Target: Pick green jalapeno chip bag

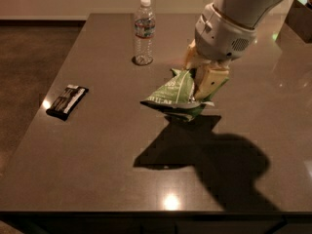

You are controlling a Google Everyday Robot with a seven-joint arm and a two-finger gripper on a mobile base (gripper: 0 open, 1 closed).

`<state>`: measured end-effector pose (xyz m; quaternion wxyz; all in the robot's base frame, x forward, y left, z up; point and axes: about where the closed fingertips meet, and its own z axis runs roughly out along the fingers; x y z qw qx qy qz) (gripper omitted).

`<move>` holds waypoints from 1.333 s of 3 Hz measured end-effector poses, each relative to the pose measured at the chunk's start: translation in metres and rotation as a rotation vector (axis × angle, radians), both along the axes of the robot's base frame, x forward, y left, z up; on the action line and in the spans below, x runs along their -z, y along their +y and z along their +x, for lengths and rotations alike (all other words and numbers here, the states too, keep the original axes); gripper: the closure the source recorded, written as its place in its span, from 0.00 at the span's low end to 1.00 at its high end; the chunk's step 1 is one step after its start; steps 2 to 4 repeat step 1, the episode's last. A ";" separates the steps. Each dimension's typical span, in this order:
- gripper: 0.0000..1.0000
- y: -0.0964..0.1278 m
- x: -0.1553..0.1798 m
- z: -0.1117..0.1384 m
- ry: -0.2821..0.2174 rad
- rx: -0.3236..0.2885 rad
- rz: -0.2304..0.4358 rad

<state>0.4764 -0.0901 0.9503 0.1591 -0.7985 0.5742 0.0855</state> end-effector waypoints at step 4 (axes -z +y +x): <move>1.00 0.000 -0.001 0.000 -0.002 0.000 0.001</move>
Offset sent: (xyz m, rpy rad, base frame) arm 0.0000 0.0000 0.0000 0.0000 0.0000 0.0000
